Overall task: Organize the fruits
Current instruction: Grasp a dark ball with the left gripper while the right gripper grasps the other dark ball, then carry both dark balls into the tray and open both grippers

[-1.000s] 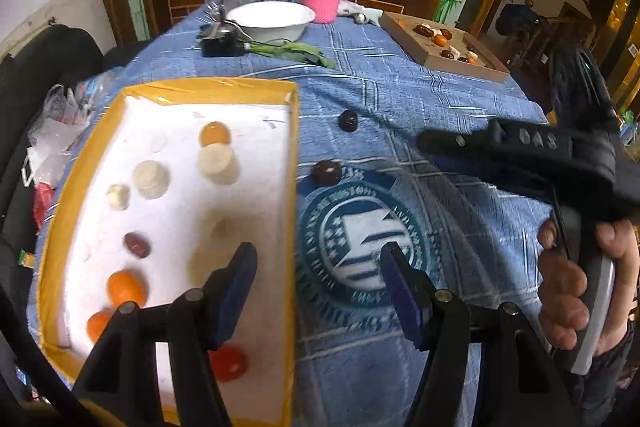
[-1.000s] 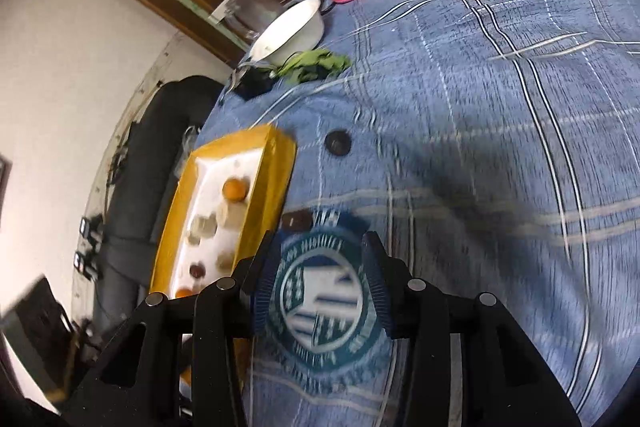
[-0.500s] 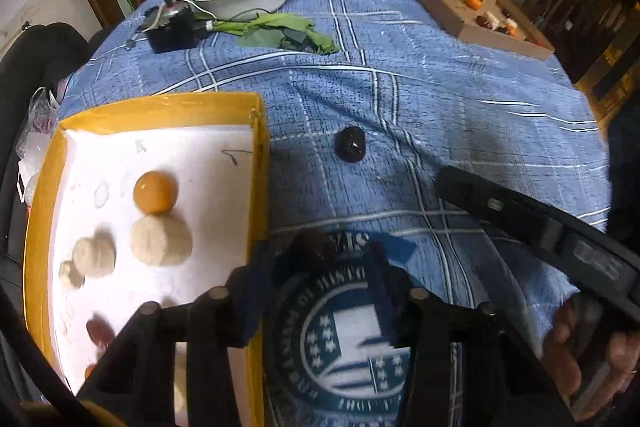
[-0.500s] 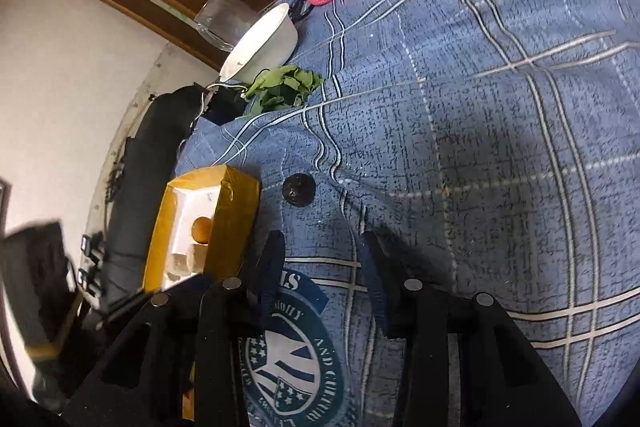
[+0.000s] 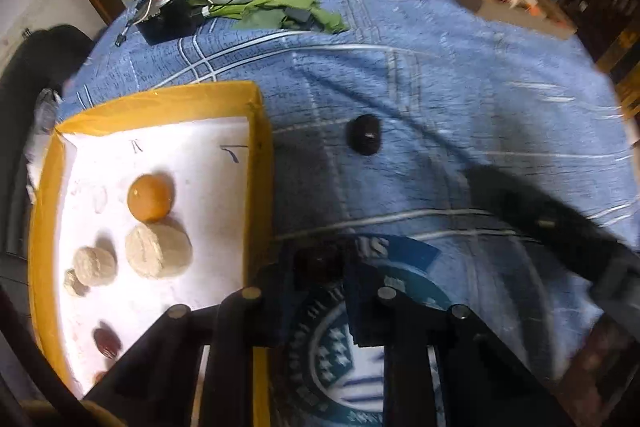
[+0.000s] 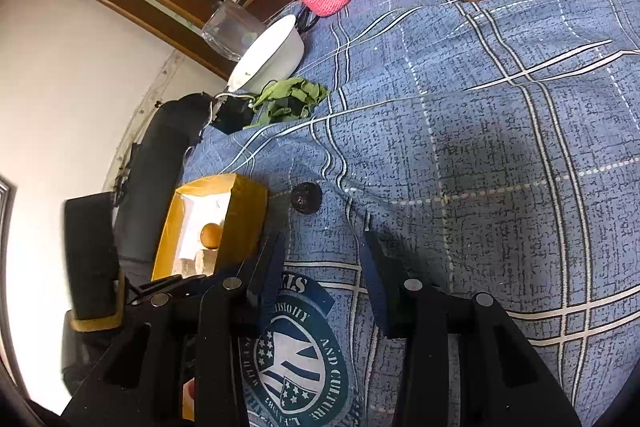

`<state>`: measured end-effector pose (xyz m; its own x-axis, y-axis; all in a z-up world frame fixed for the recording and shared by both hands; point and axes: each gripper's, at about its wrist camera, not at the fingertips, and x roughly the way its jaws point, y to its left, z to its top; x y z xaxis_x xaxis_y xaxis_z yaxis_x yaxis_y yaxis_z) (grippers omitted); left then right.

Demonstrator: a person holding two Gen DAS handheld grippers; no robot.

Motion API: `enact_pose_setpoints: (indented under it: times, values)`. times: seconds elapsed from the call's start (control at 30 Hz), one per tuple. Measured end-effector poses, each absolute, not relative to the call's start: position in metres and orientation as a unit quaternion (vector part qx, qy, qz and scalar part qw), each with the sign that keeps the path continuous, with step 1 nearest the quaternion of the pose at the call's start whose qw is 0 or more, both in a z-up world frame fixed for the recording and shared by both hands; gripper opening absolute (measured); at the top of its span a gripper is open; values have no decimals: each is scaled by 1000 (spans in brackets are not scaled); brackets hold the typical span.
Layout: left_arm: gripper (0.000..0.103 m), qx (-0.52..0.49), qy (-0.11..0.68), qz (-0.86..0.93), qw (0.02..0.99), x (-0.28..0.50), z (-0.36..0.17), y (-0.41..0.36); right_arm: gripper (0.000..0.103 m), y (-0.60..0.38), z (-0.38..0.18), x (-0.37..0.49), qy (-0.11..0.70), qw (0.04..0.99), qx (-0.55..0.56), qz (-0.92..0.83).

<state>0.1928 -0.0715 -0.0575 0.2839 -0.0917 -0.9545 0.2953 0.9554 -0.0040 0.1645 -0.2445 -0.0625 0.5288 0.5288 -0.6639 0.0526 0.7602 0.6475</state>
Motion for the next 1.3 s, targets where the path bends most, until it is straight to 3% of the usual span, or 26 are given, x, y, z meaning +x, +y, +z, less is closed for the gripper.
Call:
enact_pose_setpoints:
  times: [0.5,0.67,0.83,1.1,1.3]
  values:
    - [24,-38,545,-165,821,139,-7,28,34,-198,-71,225,517,798,285,125]
    - [24,-66,537,-150,828,136,-6,66,21,-187,-78,238,535,802,252,83]
    - [24,-95,532,-136,830,137,-9,101,19,-188,-71,226,529,807,252,74]
    - [24,-117,513,-114,843,164,-4,139,19,-150,-36,185,501,818,249,136]
    - [24,-103,504,-109,850,217,-2,149,19,-99,-21,205,506,825,200,153]
